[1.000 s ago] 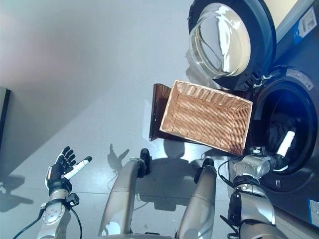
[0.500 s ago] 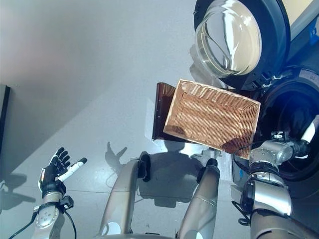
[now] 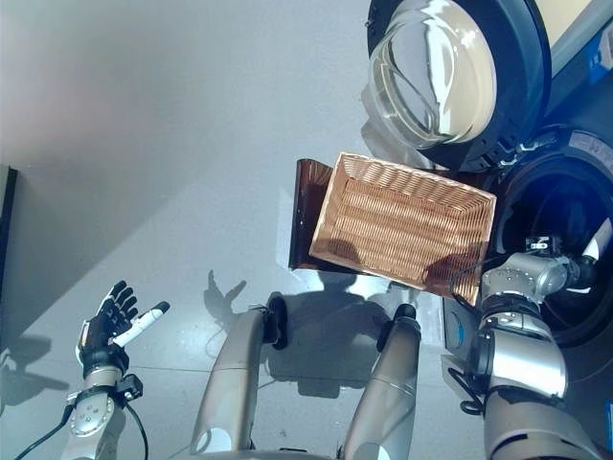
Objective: Pick up the clothes and place them into the washing machine
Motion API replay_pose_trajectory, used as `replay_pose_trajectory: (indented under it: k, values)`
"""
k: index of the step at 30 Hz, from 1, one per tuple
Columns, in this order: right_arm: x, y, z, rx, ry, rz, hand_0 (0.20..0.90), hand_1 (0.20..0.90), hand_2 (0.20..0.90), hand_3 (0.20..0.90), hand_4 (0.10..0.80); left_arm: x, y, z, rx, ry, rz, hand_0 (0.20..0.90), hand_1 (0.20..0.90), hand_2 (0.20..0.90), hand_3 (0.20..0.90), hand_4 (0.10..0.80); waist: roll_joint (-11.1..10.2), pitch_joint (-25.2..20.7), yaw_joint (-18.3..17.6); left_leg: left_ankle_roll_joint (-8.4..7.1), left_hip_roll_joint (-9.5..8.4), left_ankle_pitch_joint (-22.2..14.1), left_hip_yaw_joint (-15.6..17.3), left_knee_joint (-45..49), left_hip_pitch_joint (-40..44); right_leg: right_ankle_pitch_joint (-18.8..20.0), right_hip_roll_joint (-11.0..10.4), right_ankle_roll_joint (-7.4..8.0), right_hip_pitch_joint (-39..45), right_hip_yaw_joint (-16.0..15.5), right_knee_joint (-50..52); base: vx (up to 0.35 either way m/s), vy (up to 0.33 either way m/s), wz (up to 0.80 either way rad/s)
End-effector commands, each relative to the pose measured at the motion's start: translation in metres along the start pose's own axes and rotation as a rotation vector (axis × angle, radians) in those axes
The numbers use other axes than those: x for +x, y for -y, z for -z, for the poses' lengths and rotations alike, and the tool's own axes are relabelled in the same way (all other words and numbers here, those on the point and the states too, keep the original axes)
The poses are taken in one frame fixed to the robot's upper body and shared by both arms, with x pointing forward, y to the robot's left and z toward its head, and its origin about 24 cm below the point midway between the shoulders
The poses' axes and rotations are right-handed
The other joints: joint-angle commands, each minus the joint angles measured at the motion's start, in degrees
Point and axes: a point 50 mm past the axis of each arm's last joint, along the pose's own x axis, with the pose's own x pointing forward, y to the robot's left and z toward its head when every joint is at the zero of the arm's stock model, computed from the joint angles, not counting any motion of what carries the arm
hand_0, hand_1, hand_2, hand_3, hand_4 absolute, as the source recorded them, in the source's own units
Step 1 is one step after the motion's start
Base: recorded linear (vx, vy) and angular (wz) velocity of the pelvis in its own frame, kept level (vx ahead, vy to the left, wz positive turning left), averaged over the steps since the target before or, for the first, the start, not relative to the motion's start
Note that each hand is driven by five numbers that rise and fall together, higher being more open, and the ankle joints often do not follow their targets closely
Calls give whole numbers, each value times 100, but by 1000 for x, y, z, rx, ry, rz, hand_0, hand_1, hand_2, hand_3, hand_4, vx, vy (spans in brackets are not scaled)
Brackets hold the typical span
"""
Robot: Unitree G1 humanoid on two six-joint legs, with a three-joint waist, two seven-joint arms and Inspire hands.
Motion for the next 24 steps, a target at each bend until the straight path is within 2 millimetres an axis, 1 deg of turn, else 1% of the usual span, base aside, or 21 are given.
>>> replay_pose_trajectory:
  k: [1, 2, 3, 4, 6, 7, 8, 9, 10, 11, 12, 13, 14, 15, 24]
  values:
    - [4, -71, -84, 38, 342, -231, 200, 200, 200, 200, 300, 0, -38, -16, 59, 82, -93, 900, 900, 900, 900, 800, -47, -482, 118, -444, 266, 621, -258, -855, 137, 396, -64, -445, 27, 101, -200, 0, 0, 0]
    - [5, -71, -84, 16, 341, -217, 200, 200, 200, 200, 300, 0, -38, -16, 64, 78, -95, 900, 900, 900, 900, 800, -49, -485, 125, -443, 261, 618, -255, -861, 141, 400, -65, -442, 23, 101, -199, 95, 0, 1]
    - [5, -72, -82, 4, 333, -216, 200, 200, 200, 200, 300, 2, -37, -18, 64, 88, -91, 900, 900, 900, 900, 800, -54, -519, 139, -465, 259, 485, -278, -836, 182, 285, -59, -412, 55, 120, -157, 0, 0, 0]
    - [4, -75, -81, -9, 327, -215, 200, 200, 200, 200, 300, 2, -37, -17, 67, 83, -95, 900, 900, 900, 900, 800, -51, -489, 139, -446, 263, 620, -247, -861, 124, 421, -69, -441, 6, 103, -210, 0, 0, 0]
    - [5, -76, -80, -11, 310, -196, 200, 200, 200, 200, 300, 3, -35, -18, 63, 85, -91, 900, 900, 900, 900, 800, -44, -488, 151, -442, 270, 624, -232, -869, 103, 442, -77, -442, -7, 97, -229, -3, 9, 0]
    - [4, -77, -79, -13, 309, -196, 200, 200, 200, 200, 300, 3, -35, -18, 64, 84, -88, 900, 900, 900, 900, 800, -45, -517, 167, -461, 271, 497, -255, -855, 147, 319, -70, -410, 25, 110, -188, 91, 10, 0]
    - [4, -77, -78, -4, 304, -190, 200, 200, 200, 200, 300, 2, -34, -20, 63, 90, -80, 900, 900, 900, 900, 800, -29, -514, 172, -452, 267, 498, -245, -856, 151, 330, -74, -409, 19, 111, -185, 0, 0, 0]
    - [5, -76, -78, 21, 300, -171, 200, 200, 200, 200, 300, 2, -36, -18, 63, 83, -85, 900, 900, 900, 900, 800, -11, -472, 164, -426, 264, 630, -215, -871, 104, 450, -81, -445, -14, 101, -230, -82, 16, -3]
    - [5, -76, -78, 22, 300, -171, 200, 200, 200, 200, 300, 2, -36, -18, 63, 83, -85, 900, 900, 900, 900, 800, -14, -471, 164, -426, 263, 629, -215, -869, 104, 450, -82, -445, -12, 101, -230, 0, 0, 0]
    - [5, -76, -78, 23, 299, -171, 299, 299, 299, 299, 371, 2, -36, -19, 63, 84, -86, 900, 900, 900, 900, 800, -16, -504, 169, -448, 263, 502, -241, -849, 150, 330, -74, -412, 24, 118, -186, 0, 0, 0]
    - [4, -77, -78, 42, 298, -180, 455, 455, 455, 455, 482, 1, -37, -17, 56, 78, -92, 900, 900, 900, 900, 800, -5, -472, 158, -427, 269, 631, -211, -874, 110, 450, -84, -444, -8, 104, -229, 0, 0, 0]
    - [2, -77, -77, 61, 300, -185, 900, 900, 900, 900, 800, 1, -38, -18, 52, 80, -94, 900, 900, 900, 900, 800, -13, -488, 150, -424, 263, 657, -211, -925, 135, 476, -85, -443, 11, 102, -276, 0, 0, 0]
    - [2, -77, -76, 69, 300, -186, 900, 900, 900, 900, 800, 0, -38, -18, 49, 80, -97, 900, 900, 900, 900, 800, -12, -522, 147, -442, 263, 539, -224, -911, 190, 379, -77, -415, 44, 121, -239, 36, 19, -1]
    - [2, -74, -74, 69, 298, -184, 900, 900, 900, 900, 800, 0, -39, -16, 48, 74, -103, 900, 900, 900, 900, 800, -19, -516, 128, -422, 256, 652, -194, -976, 180, 495, -78, -434, 35, 104, -325, 33, 16, 0]
    - [0, -71, -68, 61, 289, -202, 900, 900, 900, 900, 800, 2, -38, -16, 47, 75, -106, 900, 900, 900, 900, 800, -55, -537, 100, -409, 253, 673, -176, -1054, 254, 546, -80, -414, 119, 105, -428, -6, 2, 0]
